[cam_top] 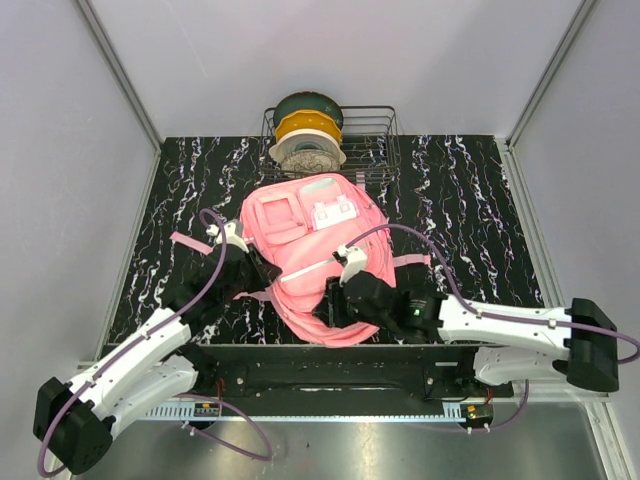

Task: Pack the student bag
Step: Zip the student bag at the center of the board.

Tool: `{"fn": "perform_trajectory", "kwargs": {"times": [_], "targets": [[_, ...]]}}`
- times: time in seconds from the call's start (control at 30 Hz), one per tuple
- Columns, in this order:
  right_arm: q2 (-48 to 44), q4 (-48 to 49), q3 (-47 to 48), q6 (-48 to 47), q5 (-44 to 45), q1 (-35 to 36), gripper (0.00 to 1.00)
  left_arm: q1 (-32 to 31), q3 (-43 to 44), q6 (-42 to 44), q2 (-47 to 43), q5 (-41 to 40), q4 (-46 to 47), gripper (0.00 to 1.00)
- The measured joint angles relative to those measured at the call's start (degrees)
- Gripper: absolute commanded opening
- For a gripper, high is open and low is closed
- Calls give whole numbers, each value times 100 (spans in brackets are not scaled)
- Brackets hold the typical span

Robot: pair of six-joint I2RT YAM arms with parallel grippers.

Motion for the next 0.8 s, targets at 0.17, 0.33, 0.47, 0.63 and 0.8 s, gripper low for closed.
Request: {"fn": "perform_trajectory", "kwargs": {"times": [0.17,0.33,0.47,0.63,0.8], "targets": [[656,463,151,22,144,52,30,0,20,39,-15,17,-74,2],[942,627,188,83,144,140,32,0,22,42,-15,24,-74,2],[1126,785,188,81,129,160,36,0,20,44,-13,31,-74,2],[1270,822,188,50,186,192,38,0,20,61,-13,44,-72,2],[1294,809,199,-17,291,219,38,0,20,63,-13,55,-70,2]]}}
